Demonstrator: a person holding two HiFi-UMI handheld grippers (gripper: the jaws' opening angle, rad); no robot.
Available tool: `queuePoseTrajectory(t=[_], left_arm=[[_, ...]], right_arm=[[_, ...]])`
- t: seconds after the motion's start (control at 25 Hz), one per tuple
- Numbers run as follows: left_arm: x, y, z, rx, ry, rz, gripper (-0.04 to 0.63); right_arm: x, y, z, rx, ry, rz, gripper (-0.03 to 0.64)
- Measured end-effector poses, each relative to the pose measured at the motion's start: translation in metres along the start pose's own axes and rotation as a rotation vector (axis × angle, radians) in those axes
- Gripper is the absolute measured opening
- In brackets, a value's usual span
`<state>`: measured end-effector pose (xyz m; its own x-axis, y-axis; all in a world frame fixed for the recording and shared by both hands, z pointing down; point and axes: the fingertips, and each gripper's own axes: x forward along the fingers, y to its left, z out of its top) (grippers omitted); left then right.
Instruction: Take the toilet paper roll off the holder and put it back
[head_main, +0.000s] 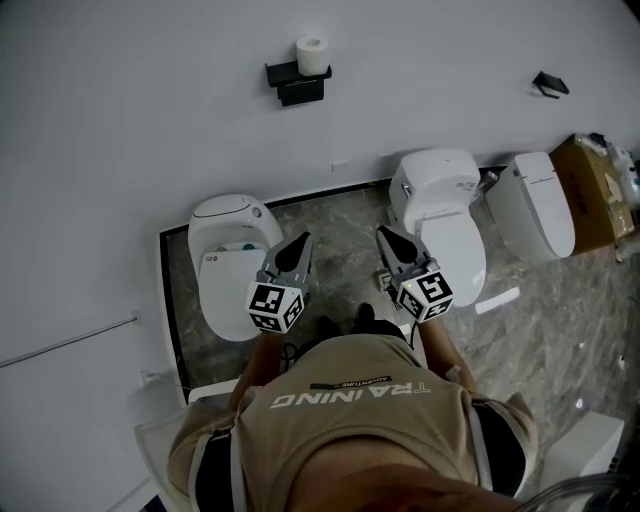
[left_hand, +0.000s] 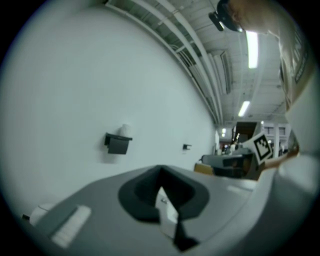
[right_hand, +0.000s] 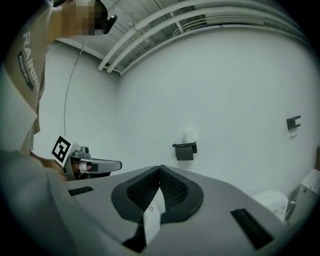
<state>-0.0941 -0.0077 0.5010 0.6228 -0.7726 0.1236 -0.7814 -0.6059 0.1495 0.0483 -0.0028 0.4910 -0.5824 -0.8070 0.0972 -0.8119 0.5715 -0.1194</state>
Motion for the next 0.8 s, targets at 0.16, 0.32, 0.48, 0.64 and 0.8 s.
queuePoseTrajectory(t=[0.16,0.32,0.48,0.64,0.8], left_arm=[[-0.003,-0.014,-0.007,-0.017,0.012,-0.005,-0.002],[-0.003,-0.028,-0.005,0.001,0.029,-0.017,-0.002],[-0.002,-0.037,0.009,0.018,0.003,0.008,-0.002],[-0.005,-0.046,0.008,0.005,-0.006,0.034,-0.002],[-0.008,-0.053,0.004,-0.001,-0.005,0.053,-0.002]], right_arm=[[-0.009,0.004,0.002,-0.014,0.002,0.016,0.014],[-0.019,0.004,0.004,-0.018,0.0,0.034,0.014],[-0.028,0.003,0.01,-0.019,-0.011,0.067,0.014],[-0.032,0.002,0.014,-0.036,-0.015,0.095,0.014],[-0.036,0.003,0.014,-0.042,-0.017,0.119,0.014]])
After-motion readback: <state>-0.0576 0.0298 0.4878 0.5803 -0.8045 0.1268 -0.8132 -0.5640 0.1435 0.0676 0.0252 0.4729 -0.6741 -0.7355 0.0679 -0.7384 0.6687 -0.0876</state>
